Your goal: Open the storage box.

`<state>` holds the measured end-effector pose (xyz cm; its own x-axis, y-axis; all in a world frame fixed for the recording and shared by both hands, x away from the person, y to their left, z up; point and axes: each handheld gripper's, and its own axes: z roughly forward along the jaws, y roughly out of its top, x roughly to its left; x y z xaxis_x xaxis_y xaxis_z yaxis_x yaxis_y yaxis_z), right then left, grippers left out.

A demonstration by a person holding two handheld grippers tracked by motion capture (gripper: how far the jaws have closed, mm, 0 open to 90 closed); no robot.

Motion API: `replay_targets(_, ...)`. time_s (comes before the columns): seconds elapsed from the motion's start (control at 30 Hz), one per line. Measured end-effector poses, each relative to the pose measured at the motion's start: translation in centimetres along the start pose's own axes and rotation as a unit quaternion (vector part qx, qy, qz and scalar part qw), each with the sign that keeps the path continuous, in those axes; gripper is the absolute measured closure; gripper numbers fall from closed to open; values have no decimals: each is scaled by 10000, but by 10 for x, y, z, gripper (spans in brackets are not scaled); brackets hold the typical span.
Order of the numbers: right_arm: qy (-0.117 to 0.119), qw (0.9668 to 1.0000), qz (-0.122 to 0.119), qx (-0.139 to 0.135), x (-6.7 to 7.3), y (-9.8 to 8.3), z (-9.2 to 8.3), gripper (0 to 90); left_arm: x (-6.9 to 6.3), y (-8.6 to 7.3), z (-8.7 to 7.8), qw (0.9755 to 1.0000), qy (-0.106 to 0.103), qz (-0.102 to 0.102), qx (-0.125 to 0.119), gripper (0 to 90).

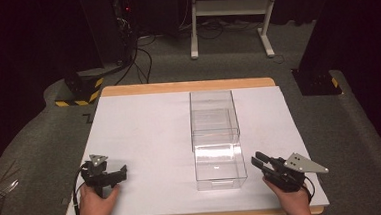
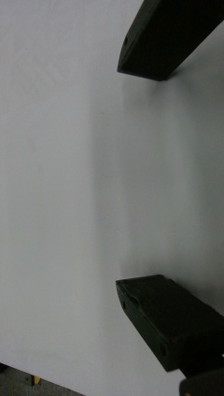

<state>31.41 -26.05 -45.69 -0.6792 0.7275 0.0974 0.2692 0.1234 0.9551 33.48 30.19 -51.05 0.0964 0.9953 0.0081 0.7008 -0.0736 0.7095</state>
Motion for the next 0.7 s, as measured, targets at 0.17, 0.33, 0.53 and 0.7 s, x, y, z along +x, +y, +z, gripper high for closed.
replay_targets(0.17, -426, 9989, 99, 159, -13, -10, -2, 687, 0, 0, 0, 10000, -1, 0, 2, 4)
replay_targets(0.33, -1019, 9937, 156, 438, -21, -17, -2, 674, 0, 0, 0, 10000, -1, -1, 2, 4)
replay_targets(0.53, -1700, 9801, 154, 1014, -28, -23, 4, 609, 0, 0, 0, 10000, 4, 0, -4, 4)
replay_targets(0.7, -1901, 9712, 85, 1433, -31, -28, 9, 563, 0, 0, 0, 10000, 0, 0, 1, 4)
